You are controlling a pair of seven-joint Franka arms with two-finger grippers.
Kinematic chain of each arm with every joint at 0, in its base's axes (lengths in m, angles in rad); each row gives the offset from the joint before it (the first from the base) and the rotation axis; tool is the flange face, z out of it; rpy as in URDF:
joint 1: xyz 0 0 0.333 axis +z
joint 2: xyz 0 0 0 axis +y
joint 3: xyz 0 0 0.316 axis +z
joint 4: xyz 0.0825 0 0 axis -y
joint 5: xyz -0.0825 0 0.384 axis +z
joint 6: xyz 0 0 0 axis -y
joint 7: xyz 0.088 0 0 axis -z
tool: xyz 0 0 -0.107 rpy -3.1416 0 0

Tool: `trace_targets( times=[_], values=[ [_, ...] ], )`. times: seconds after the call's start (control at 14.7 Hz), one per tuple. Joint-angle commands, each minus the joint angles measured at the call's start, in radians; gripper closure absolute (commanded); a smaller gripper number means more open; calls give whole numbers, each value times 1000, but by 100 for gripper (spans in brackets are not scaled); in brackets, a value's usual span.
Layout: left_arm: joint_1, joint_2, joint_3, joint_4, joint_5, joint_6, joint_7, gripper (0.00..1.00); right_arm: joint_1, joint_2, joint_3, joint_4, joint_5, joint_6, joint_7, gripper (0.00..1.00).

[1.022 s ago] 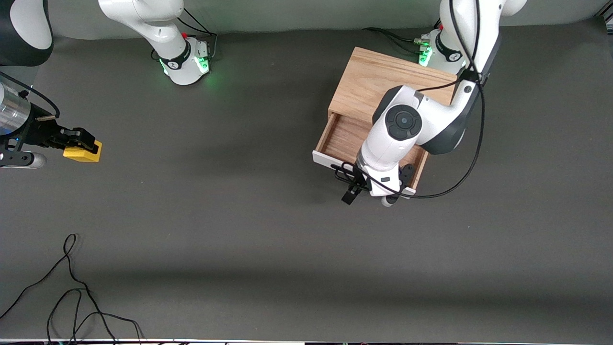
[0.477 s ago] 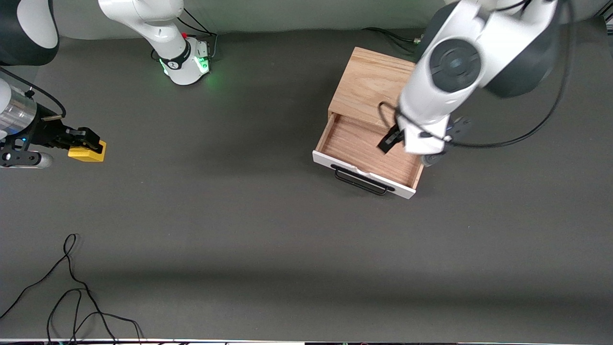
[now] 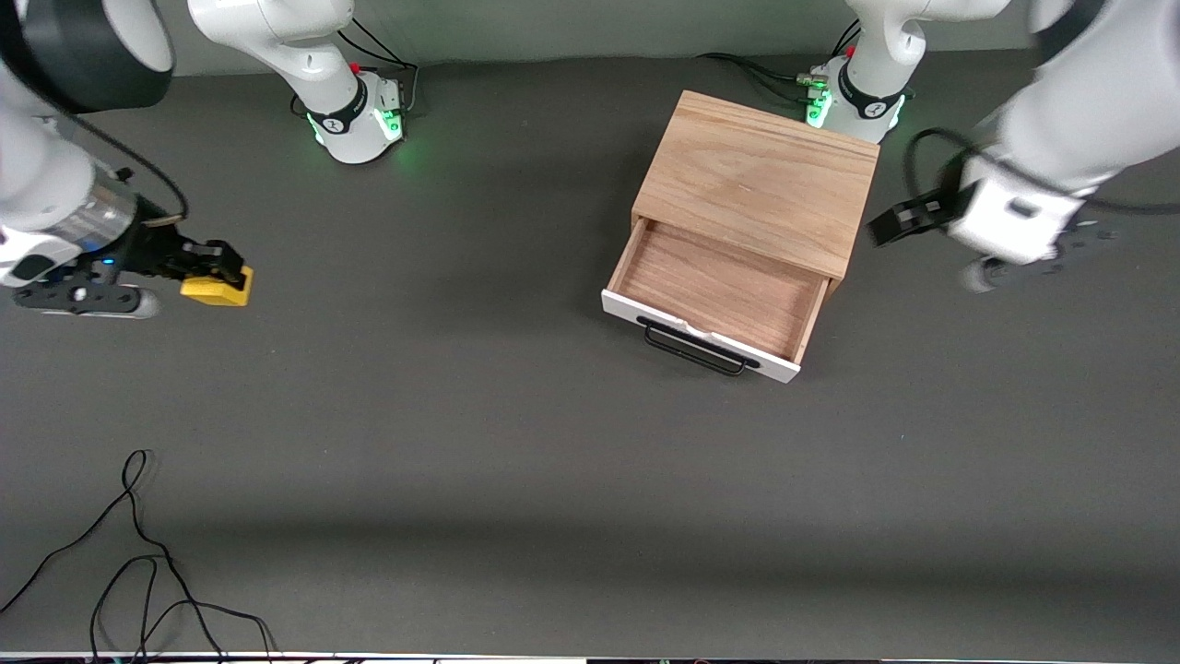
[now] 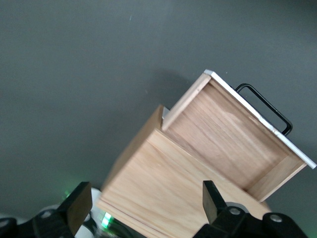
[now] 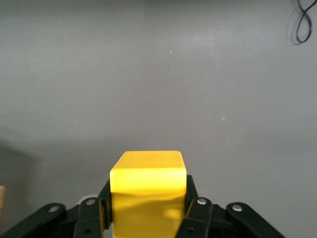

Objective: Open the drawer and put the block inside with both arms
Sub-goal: 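Withdraw the left gripper from the open drawer, then carry the yellow cube with the right gripper over the open drawer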

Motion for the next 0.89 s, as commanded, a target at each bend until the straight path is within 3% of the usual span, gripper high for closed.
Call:
trace_targets(
  times=[0.0, 0.2, 0.41, 0.82],
  values=[
    [36, -35, -11, -36, 24, 101, 176, 1, 103, -6, -4, 14, 44, -8, 166, 74],
    [33, -27, -14, -75, 27, 207, 247, 1, 216, 8, -4, 23, 76, 29, 327, 74],
    [30, -6, -16, -73, 68, 216, 379, 1, 342, 52, -4, 43, 76, 92, 493, 74],
    [34, -17, -16, -70, 75, 137, 391, 1, 572, 378, -4, 412, 64, 101, 858, 74]
  ],
)
